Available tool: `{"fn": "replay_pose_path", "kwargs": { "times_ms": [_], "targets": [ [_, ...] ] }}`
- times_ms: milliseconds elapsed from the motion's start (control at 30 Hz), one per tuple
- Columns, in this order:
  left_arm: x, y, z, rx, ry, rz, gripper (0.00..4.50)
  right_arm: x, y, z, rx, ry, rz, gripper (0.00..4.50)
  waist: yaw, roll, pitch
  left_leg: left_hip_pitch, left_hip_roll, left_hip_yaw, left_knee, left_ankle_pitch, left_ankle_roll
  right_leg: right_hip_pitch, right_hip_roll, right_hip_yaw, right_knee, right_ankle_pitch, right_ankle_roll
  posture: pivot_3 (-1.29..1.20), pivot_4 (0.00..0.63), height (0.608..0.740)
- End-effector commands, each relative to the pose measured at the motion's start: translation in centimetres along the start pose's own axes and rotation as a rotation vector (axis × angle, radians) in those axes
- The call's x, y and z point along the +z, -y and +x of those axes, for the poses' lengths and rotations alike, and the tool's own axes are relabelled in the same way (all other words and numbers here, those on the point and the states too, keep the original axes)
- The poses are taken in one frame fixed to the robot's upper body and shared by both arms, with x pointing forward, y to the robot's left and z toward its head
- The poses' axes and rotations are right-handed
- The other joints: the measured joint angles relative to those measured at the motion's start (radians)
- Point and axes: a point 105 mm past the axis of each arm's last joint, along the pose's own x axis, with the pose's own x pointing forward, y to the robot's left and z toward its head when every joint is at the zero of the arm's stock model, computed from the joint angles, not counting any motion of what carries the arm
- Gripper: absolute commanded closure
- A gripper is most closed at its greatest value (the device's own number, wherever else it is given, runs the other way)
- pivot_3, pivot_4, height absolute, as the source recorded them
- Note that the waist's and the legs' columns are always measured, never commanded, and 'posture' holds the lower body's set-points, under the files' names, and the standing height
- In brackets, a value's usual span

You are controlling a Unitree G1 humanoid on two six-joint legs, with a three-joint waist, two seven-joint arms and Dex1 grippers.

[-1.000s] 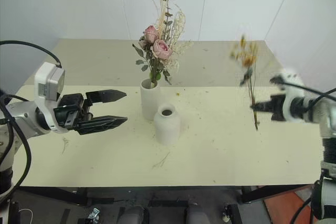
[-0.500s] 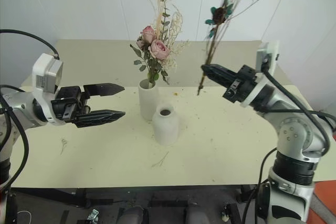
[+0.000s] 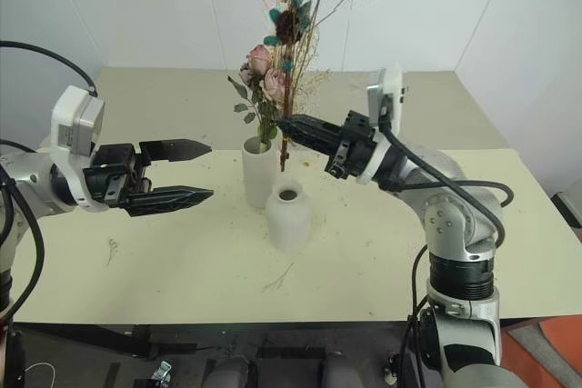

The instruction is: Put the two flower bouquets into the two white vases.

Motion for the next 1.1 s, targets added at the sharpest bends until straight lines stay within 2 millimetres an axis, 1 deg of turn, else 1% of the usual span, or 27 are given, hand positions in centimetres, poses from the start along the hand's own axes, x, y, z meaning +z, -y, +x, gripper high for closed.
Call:
{"fn": "replay_pose_path", "kwargs": {
  "times_ms": [33,233,467,667,733,767,833,900,933,967,1000,1100],
  "targets": [
    [0.9,0.2,-0.2,-0.004,0.005,0.048,0.0,-0.8,-0.1,0.0,-0.009,-0.017,-0.05,4.48,0.0,0.0,0.0,0.0,0.0,0.0,0.0,0.0,0.0,0.0,0.0,0.0,0.0,0.0,0.0,0.0,0.15,0.74],
    [1.0,0.3,-0.2,-0.013,0.001,0.05,0.0,-3.0,0.1,-0.7,-0.035,-0.072,-0.035,4.48,0.0,0.0,0.0,0.0,0.0,0.0,0.0,0.0,0.0,0.0,0.0,0.0,0.0,0.0,0.0,0.0,0.15,0.74],
    [0.8,0.6,-0.5,-0.027,-0.021,0.038,0.0,-5.1,-0.4,-1.3,-0.03,-0.133,-0.032,4.48,0.0,0.0,0.0,0.0,0.0,0.0,0.0,0.0,0.0,0.0,0.0,0.0,0.0,0.0,0.0,0.0,0.15,0.74],
    [0.3,1.0,-1.7,-0.041,-0.077,0.027,0.0,-5.7,-0.3,-1.4,-0.041,-0.141,-0.032,4.48,-0.004,0.0,0.0,0.0,0.0,0.0,0.0,0.0,0.0,0.0,0.0,0.0,0.0,0.0,0.0,0.0,0.15,0.74],
    [0.4,1.0,-2.0,-0.041,-0.081,0.027,0.0,-5.8,-0.2,-1.4,-0.044,-0.144,-0.027,3.92,-0.003,0.0,0.0,0.0,0.0,0.0,0.0,0.0,0.0,0.0,0.0,0.0,0.0,0.0,0.0,0.0,0.15,0.74],
    [0.4,1.1,-2.0,-0.042,-0.082,0.027,0.0,-5.8,-0.2,-1.4,-0.044,-0.145,-0.025,3.74,-0.003,0.0,0.0,0.0,0.0,0.0,0.0,0.0,0.0,0.0,0.0,0.0,0.0,0.0,0.0,0.0,0.15,0.74],
    [0.4,1.1,-2.0,-0.041,-0.084,0.028,0.0,-5.8,-0.3,-1.6,-0.035,-0.152,-0.017,3.1,-0.002,0.0,0.0,0.0,0.0,0.0,0.0,0.0,0.0,0.0,0.0,0.0,0.0,0.0,0.0,0.0,0.15,0.74],
    [0.4,1.1,-2.0,-0.041,-0.084,0.028,0.0,-5.6,-0.4,-1.9,-0.029,-0.154,-0.016,2.35,0.0,0.0,0.0,0.0,0.0,0.0,0.0,0.0,0.0,0.0,0.0,0.0,0.0,0.0,0.0,0.0,0.15,0.74],
    [0.4,1.1,-2.0,-0.04,-0.083,0.027,0.0,-5.5,-0.4,-2.4,-0.031,-0.163,-0.032,2.05,0.001,0.0,0.0,0.0,0.0,0.0,0.0,0.0,0.0,0.0,0.0,0.0,0.0,0.0,0.0,0.0,0.15,0.74],
    [0.4,1.1,-2.0,-0.039,-0.082,0.027,0.0,-5.4,-0.4,-2.7,-0.032,-0.17,-0.044,1.64,0.002,0.0,0.0,0.0,0.0,0.0,0.0,0.0,0.0,0.0,0.0,0.0,0.0,0.0,0.0,0.0,0.15,0.74],
    [0.4,1.1,-2.0,-0.038,-0.082,0.027,0.0,-5.2,-0.2,-3.2,-0.041,-0.18,-0.056,1.35,0.003,0.0,0.0,0.0,0.0,0.0,0.0,0.0,0.0,0.0,0.0,0.0,0.0,0.0,0.0,0.0,0.15,0.74],
    [0.4,1.2,-2.2,-0.032,-0.083,0.026,0.0,-4.7,-0.1,-5.2,-0.053,-0.228,-0.108,0.4,0.008,0.0,0.0,-0.001,0.0,0.0,0.0,0.0,0.0,0.0,0.0,0.0,-0.001,0.0,0.0,0.0,0.15,0.74]
  ]
}}
